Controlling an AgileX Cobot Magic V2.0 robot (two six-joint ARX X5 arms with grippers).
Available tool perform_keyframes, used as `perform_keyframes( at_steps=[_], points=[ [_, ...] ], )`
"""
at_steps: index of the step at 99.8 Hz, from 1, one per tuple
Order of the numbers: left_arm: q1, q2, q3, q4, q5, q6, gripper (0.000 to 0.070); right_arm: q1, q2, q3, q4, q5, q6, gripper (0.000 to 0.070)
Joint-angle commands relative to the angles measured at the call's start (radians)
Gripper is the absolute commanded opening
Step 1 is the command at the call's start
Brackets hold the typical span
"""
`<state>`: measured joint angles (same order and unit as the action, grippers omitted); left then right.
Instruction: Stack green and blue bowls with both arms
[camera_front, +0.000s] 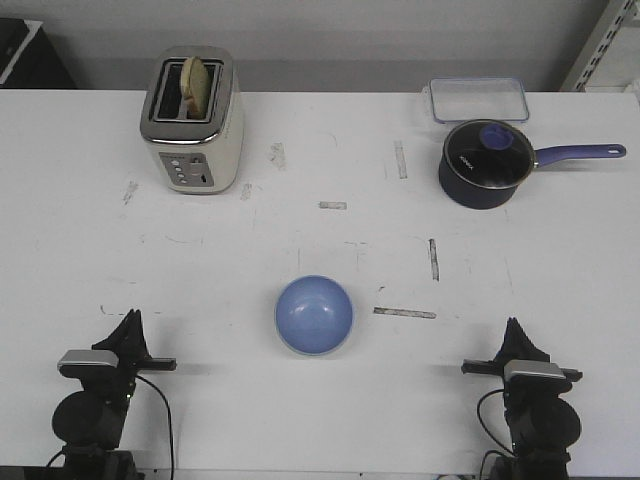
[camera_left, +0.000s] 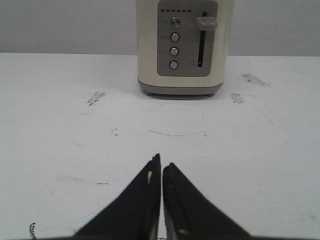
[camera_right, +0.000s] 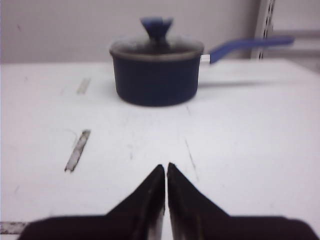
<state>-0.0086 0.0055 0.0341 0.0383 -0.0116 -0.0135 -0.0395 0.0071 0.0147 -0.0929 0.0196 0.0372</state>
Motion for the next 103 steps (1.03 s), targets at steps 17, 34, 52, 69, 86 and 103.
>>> perform_keyframes(
  at_steps=[17,34,52,69,86,103],
  points=[
    [0.001,-0.002,-0.021,0.012,0.002,0.002,0.0001,-0.001,-0.006,-0.002,0.047,0.000,0.029,0.0000],
    [0.001,-0.002,-0.021,0.013,0.002,0.002,0.0001,0.000,-0.006,-0.002,0.047,0.004,0.029,0.0000],
    [0.001,-0.002,-0.021,0.013,0.002,0.002,0.0001,0.000,-0.006,-0.002,0.047,0.006,0.029,0.0000],
    [0.001,-0.002,-0.021,0.013,0.002,0.002,0.0001,0.000,-0.006,-0.002,0.047,0.006,0.029,0.0000],
    [0.001,-0.002,-0.021,0.013,0.002,0.002,0.0001,0.000,-0.006,-0.002,0.047,0.006,0.029,0.0000],
    [0.001,-0.002,-0.021,0.013,0.002,0.002,0.0001,0.000,-0.006,-0.002,0.047,0.006,0.029,0.0000]
  ],
)
